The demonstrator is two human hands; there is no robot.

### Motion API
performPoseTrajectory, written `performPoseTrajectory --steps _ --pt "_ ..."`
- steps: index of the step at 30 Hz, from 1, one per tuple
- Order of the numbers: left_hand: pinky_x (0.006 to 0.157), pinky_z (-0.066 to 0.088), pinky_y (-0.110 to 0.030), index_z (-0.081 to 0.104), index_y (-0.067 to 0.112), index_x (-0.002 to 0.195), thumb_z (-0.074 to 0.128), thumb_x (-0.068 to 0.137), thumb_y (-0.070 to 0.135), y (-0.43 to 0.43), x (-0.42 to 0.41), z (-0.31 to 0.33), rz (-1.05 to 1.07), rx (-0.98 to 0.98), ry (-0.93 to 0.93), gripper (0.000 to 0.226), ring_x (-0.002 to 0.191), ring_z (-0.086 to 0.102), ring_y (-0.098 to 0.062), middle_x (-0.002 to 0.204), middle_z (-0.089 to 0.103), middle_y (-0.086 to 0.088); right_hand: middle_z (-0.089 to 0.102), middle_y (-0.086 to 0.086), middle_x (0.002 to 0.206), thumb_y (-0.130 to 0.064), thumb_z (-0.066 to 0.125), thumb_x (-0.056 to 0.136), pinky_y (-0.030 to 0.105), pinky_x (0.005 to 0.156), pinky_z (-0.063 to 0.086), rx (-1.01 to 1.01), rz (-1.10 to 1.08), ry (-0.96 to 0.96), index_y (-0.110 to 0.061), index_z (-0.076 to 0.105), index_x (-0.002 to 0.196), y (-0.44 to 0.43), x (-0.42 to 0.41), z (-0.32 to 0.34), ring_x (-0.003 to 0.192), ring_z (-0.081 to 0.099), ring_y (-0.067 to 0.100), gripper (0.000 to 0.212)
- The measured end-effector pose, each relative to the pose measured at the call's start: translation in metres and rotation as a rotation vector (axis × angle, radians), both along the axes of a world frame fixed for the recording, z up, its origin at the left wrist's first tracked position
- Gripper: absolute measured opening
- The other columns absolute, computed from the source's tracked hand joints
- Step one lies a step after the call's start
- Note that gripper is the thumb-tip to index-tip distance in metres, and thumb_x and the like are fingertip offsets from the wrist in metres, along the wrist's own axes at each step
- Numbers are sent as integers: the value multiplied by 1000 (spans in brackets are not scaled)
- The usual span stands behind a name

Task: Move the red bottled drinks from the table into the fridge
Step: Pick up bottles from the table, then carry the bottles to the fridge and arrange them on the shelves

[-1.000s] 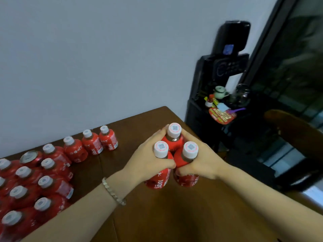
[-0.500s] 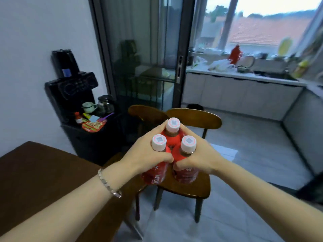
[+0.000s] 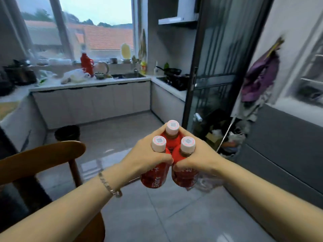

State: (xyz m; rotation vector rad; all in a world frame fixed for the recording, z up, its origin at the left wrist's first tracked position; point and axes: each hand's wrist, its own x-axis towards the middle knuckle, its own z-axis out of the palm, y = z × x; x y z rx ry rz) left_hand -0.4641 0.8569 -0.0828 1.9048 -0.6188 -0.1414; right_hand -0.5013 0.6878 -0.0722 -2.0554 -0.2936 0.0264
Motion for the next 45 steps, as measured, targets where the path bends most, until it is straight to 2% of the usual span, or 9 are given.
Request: performPoseTrajectory --steps 4,8,13,16,21,30,37,41,45 --pt "66 46 -7 46 68 106 73 58 4 -92 68 6 -194 -10 -11 85 77 60 12 88 68 30 68 -24 90 -3 75 53 17 69 49 -16 -209 -26 -65 38 118 -78 34 9 77 60 -4 97" --pt "71 44 -9 42 68 112 70 54 11 -194 122 17 -444 -4 12 86 82 61 12 94 67 29 65 -25 77 10 71 59 13 61 46 -29 -458 -45 -67 33 116 -161 53 17 67 53 -1 103" --pt "67 48 -10 47 66 101 69 62 -4 -302 152 27 -671 0 13 83 72 59 7 84 69 24 64 -31 80 2 73 59 11 60 46 -91 -682 -33 -73 36 106 -242 58 22 66 56 -10 96" --pt "71 50 -25 51 71 95 67 55 6 -388 162 32 -823 4 26 77 67 56 -1 77 68 15 64 -30 80 -1 75 59 8 59 43 -86 -826 -27 -69 38 112 -313 57 22 67 56 -10 94" --pt "82 51 -50 51 61 106 66 48 22 -509 178 37 -882 34 -50 72 73 57 -14 86 71 0 68 -25 88 -4 77 57 11 63 46 -124 -908 -47 -67 42 113 -421 63 29 73 59 -8 91" --pt "71 48 -30 51 61 108 65 51 16 -719 212 103 -964 -48 -144 73 67 57 -4 82 70 12 67 -14 82 -8 75 51 19 63 47 -199 -935 -152 -53 45 118 -618 94 97 69 59 1 85" --pt "85 53 -42 52 60 103 66 51 20 -854 258 163 -1015 -174 -315 67 89 66 -18 92 72 9 67 -4 80 -3 71 50 24 64 49 -242 -977 -315 -44 48 121 -745 136 151 67 56 7 85" --pt "83 54 -42 54 62 96 65 50 21 -917 277 204 -1055 -250 -406 63 79 64 -13 88 71 10 70 -1 89 -10 74 46 31 71 52 -296 -1077 -419 -46 46 127 -800 152 186 73 58 8 93" --pt "87 52 -45 63 44 101 67 45 26 -1004 294 251 -1166 -279 -491 59 92 65 -17 95 71 12 68 -9 85 2 70 51 20 68 49 -300 -1124 -491 -35 58 115 -865 167 227 72 58 4 75"
